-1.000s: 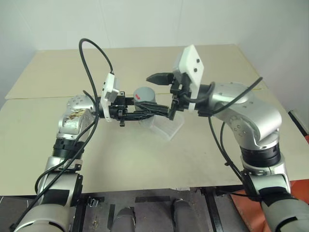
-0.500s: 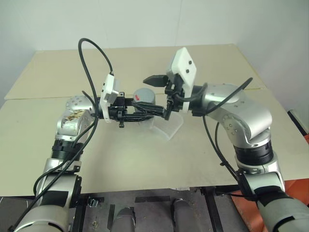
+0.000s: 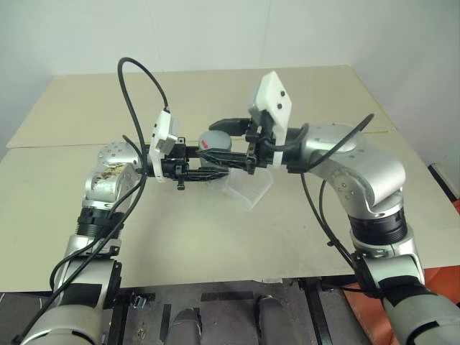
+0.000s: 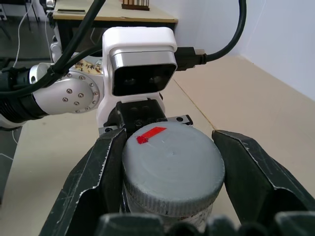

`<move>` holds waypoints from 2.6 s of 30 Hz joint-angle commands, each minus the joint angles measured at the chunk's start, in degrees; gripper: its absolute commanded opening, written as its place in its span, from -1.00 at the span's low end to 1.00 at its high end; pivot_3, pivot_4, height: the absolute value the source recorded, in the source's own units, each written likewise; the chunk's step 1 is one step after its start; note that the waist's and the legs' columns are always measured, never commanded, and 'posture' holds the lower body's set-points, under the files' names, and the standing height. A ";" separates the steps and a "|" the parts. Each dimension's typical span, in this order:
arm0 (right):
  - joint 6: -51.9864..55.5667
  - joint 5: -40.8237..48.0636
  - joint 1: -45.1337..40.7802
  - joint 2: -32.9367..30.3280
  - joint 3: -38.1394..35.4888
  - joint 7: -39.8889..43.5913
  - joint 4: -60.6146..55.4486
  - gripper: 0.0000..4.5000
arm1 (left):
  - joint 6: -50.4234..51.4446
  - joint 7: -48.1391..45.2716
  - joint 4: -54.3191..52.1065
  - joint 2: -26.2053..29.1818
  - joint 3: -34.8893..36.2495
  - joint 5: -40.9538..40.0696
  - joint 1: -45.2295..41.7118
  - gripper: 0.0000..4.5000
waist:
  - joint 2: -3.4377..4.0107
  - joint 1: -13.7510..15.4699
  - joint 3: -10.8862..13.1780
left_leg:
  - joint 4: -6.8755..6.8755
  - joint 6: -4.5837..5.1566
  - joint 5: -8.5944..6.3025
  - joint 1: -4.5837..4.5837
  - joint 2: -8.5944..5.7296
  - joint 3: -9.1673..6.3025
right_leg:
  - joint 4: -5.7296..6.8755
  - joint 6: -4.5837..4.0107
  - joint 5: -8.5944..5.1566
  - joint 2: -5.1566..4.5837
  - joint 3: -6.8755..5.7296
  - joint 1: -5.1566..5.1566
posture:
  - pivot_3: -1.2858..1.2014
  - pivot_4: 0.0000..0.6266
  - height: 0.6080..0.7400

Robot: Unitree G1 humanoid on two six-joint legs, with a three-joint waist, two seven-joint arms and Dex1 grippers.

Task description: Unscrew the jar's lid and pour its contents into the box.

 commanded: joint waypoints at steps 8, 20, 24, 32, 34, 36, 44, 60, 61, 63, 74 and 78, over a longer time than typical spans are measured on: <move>-2.31 -3.44 7.37 -7.15 -14.35 -8.40 1.31 0.21 | -0.94 5.84 -1.27 3.18 4.08 0.17 1.03 -0.15 | -0.01 0.71 0.00 | 0.00 0.01 -0.01 -0.04 0.00 -0.01 | -0.05 0.00 0.00 -0.01 -0.02 0.02 | 0.03 -0.52 1.00; -3.87 -15.50 30.38 -7.03 -12.81 -20.75 3.59 0.21 | -2.41 19.51 -0.19 0.25 4.42 4.52 0.29 -0.15 | 0.00 1.24 0.00 | 0.02 0.02 -0.01 0.04 -0.02 0.06 | -0.17 0.00 0.00 -0.01 0.04 0.01 | 0.03 -0.52 1.00; -3.82 -19.29 28.98 -5.84 -10.72 -23.63 8.12 0.37 | -3.48 21.62 1.11 -1.54 3.60 6.01 -0.71 -0.15 | 0.00 1.51 0.00 | 0.02 0.01 -0.01 0.06 -0.02 0.06 | -0.21 0.00 0.00 -0.01 0.05 0.05 | 0.03 -0.52 1.00; 2.78 -10.12 27.35 -11.54 -15.15 -13.35 -3.48 0.99 | -18.06 30.85 8.14 -3.39 -2.41 19.85 -3.72 -0.15 | -0.01 1.76 0.00 | 0.03 -0.01 0.00 -0.03 -0.04 0.05 | -0.25 0.02 0.01 -0.03 0.03 0.03 | 0.03 -0.52 1.00; 5.96 -5.45 26.17 -12.85 -17.41 -10.51 -6.50 0.99 | -26.91 35.78 11.79 -3.67 -5.51 26.86 -5.24 -0.15 | -0.01 1.81 0.00 | 0.03 -0.01 0.00 0.00 -0.05 0.05 | -0.35 0.02 0.01 -0.03 0.03 0.07 | 0.03 -0.52 1.00; 9.04 -2.53 24.54 -14.49 -17.75 -8.68 -8.34 0.99 | -34.79 43.16 16.11 -3.92 -8.93 34.69 -7.60 -0.15 | -0.01 1.90 0.00 | 0.03 0.00 0.00 0.03 -0.05 0.05 | -0.37 0.02 0.01 -0.03 0.03 0.11 | 0.03 -0.52 1.00; 13.39 6.20 21.25 -20.35 -17.73 -1.96 -12.36 0.99 | -49.60 98.62 31.82 0.45 -36.56 86.19 -26.24 -0.15 | -0.05 3.03 0.02 | 0.07 0.02 -0.01 -0.15 -0.11 0.05 | -0.33 0.12 0.07 -0.05 0.03 0.03 | 0.03 -0.52 1.00; 10.85 7.50 21.61 -22.21 -17.02 -0.68 -13.93 0.99 | -39.94 126.09 47.67 -9.21 -59.73 109.79 -39.19 -0.15 | -0.08 4.76 0.04 | 0.08 -0.02 0.01 -0.42 -0.18 0.09 | -0.33 0.27 0.14 -0.12 0.02 -0.09 | 0.03 -0.52 1.00; 10.95 7.61 21.66 -22.00 -17.04 -0.97 -14.16 0.99 | -40.03 126.32 47.98 -9.34 -59.76 109.55 -39.29 -0.15 | -0.08 4.81 0.04 | 0.08 -0.02 0.01 -0.42 -0.19 0.09 | -0.34 0.27 0.14 -0.12 0.02 -0.09 | 0.03 -0.52 1.00; 11.14 8.08 21.71 -21.93 -17.32 -1.08 -14.63 0.99 | -40.59 126.67 48.05 -9.35 -59.81 109.17 -39.23 -0.15 | -0.08 4.84 0.04 | 0.08 -0.02 0.01 -0.42 -0.19 0.09 | -0.33 0.27 0.14 -0.12 0.02 -0.09 | 0.03 -0.52 1.00; 7.60 6.19 23.15 -21.63 -17.06 -1.26 -14.25 0.99 | -52.97 114.28 46.94 -4.49 -45.64 88.63 -34.11 -0.15 | -0.08 4.52 0.04 | 0.08 -0.31 0.17 -0.39 -0.17 0.10 | -0.31 0.26 0.14 -0.12 0.02 -0.10 | 0.03 -0.52 1.00; 4.18 5.40 24.28 -21.09 -17.36 -1.33 -13.78 0.99 | -58.24 94.81 42.23 -1.06 -32.15 67.72 -26.36 -0.15 | -0.06 4.12 0.03 | 0.07 -0.39 0.22 -0.36 -0.15 0.13 | -0.28 0.26 0.15 -0.12 0.03 -0.10 | 0.03 -0.52 1.00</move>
